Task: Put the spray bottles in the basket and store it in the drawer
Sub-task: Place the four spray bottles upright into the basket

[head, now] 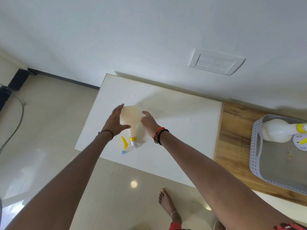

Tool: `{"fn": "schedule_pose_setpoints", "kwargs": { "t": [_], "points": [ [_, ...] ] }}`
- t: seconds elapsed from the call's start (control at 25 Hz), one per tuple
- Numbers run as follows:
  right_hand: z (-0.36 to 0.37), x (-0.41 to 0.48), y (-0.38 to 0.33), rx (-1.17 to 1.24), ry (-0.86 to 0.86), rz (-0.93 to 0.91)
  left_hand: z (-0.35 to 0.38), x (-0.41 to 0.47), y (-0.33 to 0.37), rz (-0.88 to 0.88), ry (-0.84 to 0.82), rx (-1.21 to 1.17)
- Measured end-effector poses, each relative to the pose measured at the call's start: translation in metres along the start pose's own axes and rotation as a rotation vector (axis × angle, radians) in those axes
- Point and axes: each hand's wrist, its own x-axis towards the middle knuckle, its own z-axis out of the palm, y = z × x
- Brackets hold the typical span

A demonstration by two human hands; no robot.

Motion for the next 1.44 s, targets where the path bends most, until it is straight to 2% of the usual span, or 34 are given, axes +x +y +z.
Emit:
{"fn": "schedule_pose_setpoints", "kwargs": {
  "t": [0.2,0.48,0.76,0.96,1.24,1.44],
  "points": [
    [0.007,0.022,0.0,0.121,0.014,0.032,0.0,0.021,-0.005,-0.004,0.001,0.004],
    [-0.021,0.014,0.008,0.049,-0.096,0.06,0.007,0.006,-0.002,-0.014,-0.012,-0.006],
    [-0.075,-0.01,0.012,-0.212,-0.24,0.001,0.026,-0.026,0.013,-0.16,-0.075,-0.346],
    [-0.121,-0.037,0.017,-0.299,-0.285,-0.065,0.047,-0.055,0.045,-0.231,-0.177,-0.548],
    [-0.215,-0.095,0.055,-0.108,-0.285,-0.127,0.097,-0.105,0.12,-0.232,-0.295,-0.746],
    [-0.284,-0.148,0.095,0.024,-0.175,-0.097,0.153,-0.138,0.182,-0.279,-0.403,-0.902]
  ]
}}
